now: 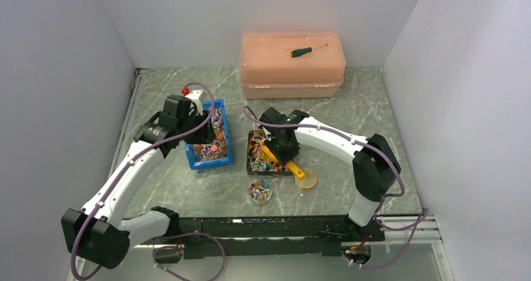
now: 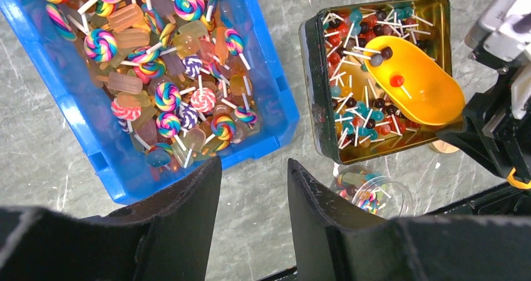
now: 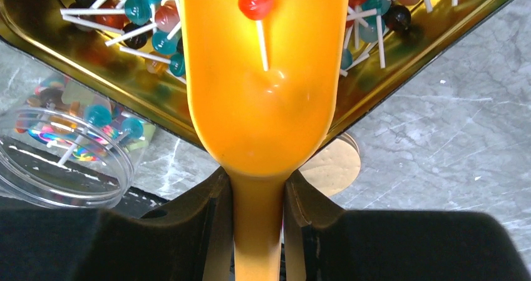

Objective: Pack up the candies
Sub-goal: Scoop the fake candies from the storage box.

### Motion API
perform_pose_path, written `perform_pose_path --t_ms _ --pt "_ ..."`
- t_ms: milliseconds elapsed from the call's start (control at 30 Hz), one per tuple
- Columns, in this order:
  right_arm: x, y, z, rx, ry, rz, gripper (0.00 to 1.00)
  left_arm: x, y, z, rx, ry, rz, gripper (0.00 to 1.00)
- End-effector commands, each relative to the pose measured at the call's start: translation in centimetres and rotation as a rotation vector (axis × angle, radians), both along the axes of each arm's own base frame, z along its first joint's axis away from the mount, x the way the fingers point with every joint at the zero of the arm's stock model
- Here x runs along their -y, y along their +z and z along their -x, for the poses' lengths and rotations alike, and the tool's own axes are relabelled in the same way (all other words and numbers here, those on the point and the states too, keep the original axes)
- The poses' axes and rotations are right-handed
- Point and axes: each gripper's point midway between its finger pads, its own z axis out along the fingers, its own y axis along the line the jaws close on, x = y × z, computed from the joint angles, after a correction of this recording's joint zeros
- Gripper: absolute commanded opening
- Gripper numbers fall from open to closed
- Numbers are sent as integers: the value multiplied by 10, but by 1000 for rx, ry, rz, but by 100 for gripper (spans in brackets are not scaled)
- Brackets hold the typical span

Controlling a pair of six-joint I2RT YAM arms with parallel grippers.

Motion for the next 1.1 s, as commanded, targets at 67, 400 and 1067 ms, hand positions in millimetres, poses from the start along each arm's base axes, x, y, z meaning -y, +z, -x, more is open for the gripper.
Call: perform_pose_path --t_ms 67,400,1067 --pt "-8 20 5 84 19 -72 0 -1 4 -8 30 13 6 48" --pt "-7 35 31 136 59 -100 0 -4 2 -9 28 27 -12 48" --pt "-3 48 117 145 126 -110 0 -8 0 -11 22 44 -31 48"
